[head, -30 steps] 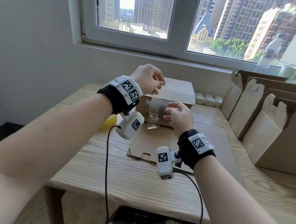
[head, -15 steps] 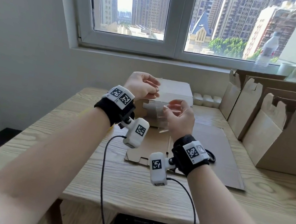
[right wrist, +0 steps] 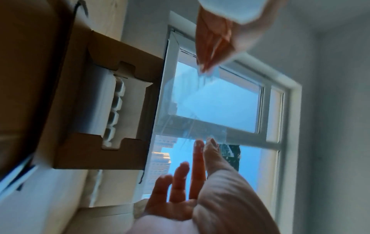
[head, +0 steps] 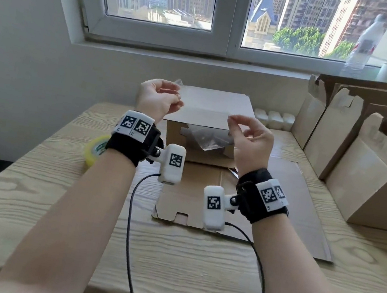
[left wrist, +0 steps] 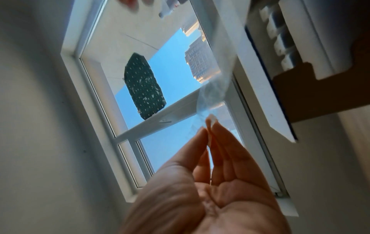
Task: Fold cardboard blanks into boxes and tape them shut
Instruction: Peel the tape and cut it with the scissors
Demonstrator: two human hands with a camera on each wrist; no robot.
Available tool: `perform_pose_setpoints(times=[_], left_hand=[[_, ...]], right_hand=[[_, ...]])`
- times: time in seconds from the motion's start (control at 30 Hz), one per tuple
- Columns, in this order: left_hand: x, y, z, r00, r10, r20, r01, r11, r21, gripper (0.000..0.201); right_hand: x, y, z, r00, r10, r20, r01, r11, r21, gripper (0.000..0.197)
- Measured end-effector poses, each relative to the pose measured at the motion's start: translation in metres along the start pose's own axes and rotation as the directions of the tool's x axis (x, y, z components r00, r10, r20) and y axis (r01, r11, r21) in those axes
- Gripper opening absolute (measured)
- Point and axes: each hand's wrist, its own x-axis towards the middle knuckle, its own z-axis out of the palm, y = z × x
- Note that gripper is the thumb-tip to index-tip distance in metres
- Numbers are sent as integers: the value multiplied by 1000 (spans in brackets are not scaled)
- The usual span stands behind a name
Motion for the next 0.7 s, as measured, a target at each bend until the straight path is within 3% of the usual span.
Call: perform_pose_setpoints(times=[0.1,0.23,0.37,0.53,0.6,0.7], left_hand=[[5,-15,-14,994,21,-107,-26,999,-44,15],[4,-33,-20,988,14,-157,-36,990,-138,15],[2,-44,-10,984,21,-179,-72,955,-287,14],[1,-61,0,977,92,-192,-170,880,-444,16],[4,-64,4,975,105,-196,-185,871,-456,15],[3,-68,10,975,112,-194,-192,864,-465,17]], right_hand=[[5,11,-10,973,230,-2,-217,921,323,11],[12,24,-17,923,384,-18,-321,795,514,15],[16,35,-20,910,412,49,-348,693,631,10],[20,40,-27,882,409,235,-405,400,822,12],[22,40,-29,887,385,253,-401,373,837,15],[23,41,-33,899,374,227,-380,410,829,22]])
